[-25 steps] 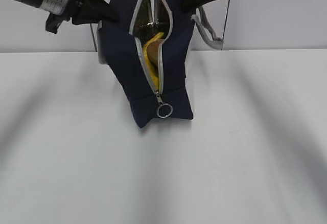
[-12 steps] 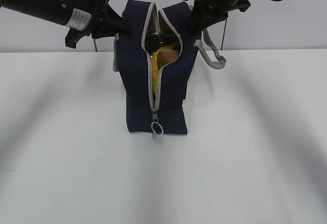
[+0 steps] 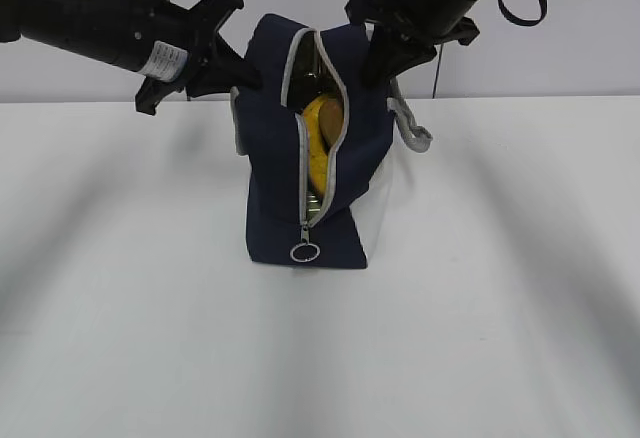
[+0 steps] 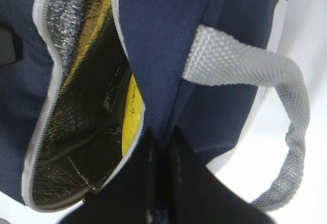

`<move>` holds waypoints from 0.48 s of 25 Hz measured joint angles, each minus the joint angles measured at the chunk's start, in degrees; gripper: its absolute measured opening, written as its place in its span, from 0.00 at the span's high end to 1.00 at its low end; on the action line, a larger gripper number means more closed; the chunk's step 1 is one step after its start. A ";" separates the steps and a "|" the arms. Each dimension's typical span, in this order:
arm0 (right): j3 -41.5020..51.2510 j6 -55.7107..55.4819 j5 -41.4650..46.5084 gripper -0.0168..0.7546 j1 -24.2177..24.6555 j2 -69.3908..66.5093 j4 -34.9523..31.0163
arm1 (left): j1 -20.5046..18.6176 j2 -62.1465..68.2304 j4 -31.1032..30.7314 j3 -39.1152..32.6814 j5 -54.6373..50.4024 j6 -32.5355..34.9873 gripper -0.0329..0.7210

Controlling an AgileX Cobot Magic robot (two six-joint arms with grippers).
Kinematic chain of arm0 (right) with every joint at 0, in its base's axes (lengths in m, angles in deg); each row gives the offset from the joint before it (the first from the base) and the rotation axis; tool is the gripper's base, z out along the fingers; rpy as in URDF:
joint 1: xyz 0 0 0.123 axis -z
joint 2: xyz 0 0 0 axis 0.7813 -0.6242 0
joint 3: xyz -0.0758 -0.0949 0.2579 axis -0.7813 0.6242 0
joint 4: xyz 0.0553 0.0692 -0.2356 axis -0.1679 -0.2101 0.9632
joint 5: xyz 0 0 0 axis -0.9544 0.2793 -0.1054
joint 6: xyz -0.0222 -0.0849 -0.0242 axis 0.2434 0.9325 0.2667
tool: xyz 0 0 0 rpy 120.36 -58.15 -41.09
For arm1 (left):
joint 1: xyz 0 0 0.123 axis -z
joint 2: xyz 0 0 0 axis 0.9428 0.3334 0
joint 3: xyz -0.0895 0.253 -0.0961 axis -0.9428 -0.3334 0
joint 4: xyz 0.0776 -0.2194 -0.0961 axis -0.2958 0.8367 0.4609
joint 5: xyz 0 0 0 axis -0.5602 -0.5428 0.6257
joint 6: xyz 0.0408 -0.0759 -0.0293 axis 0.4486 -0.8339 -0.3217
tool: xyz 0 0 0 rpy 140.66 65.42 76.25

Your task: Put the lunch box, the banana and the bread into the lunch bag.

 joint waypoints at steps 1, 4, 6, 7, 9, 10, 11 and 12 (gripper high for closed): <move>0.00 0.02 -0.11 0.99 0.00 0.00 0.00 | 0.00 0.00 0.00 0.00 0.00 0.00 0.96; 0.00 0.02 -0.10 0.95 0.00 0.00 0.00 | 0.00 0.18 0.00 0.00 0.00 0.00 0.94; 0.00 0.02 -0.10 0.88 0.00 0.00 0.00 | 0.00 0.31 0.00 0.05 0.00 0.00 0.89; 0.00 0.02 -0.10 0.81 0.00 0.00 -0.04 | 0.00 0.38 0.00 0.05 0.00 0.00 0.84; 0.00 0.02 -0.10 0.66 0.00 0.00 -0.04 | 0.00 0.38 0.00 0.05 0.00 0.00 0.73; 0.00 0.02 -0.10 0.57 0.00 0.00 -0.04 | 0.00 0.38 0.00 0.05 0.00 0.00 0.67; 0.00 0.02 -0.10 0.48 0.00 0.00 -0.04 | -0.05 0.38 0.00 0.05 0.00 0.00 0.60; 0.00 0.02 -0.10 0.43 0.00 0.00 0.40 | -0.17 0.38 0.00 0.05 -0.06 0.00 0.56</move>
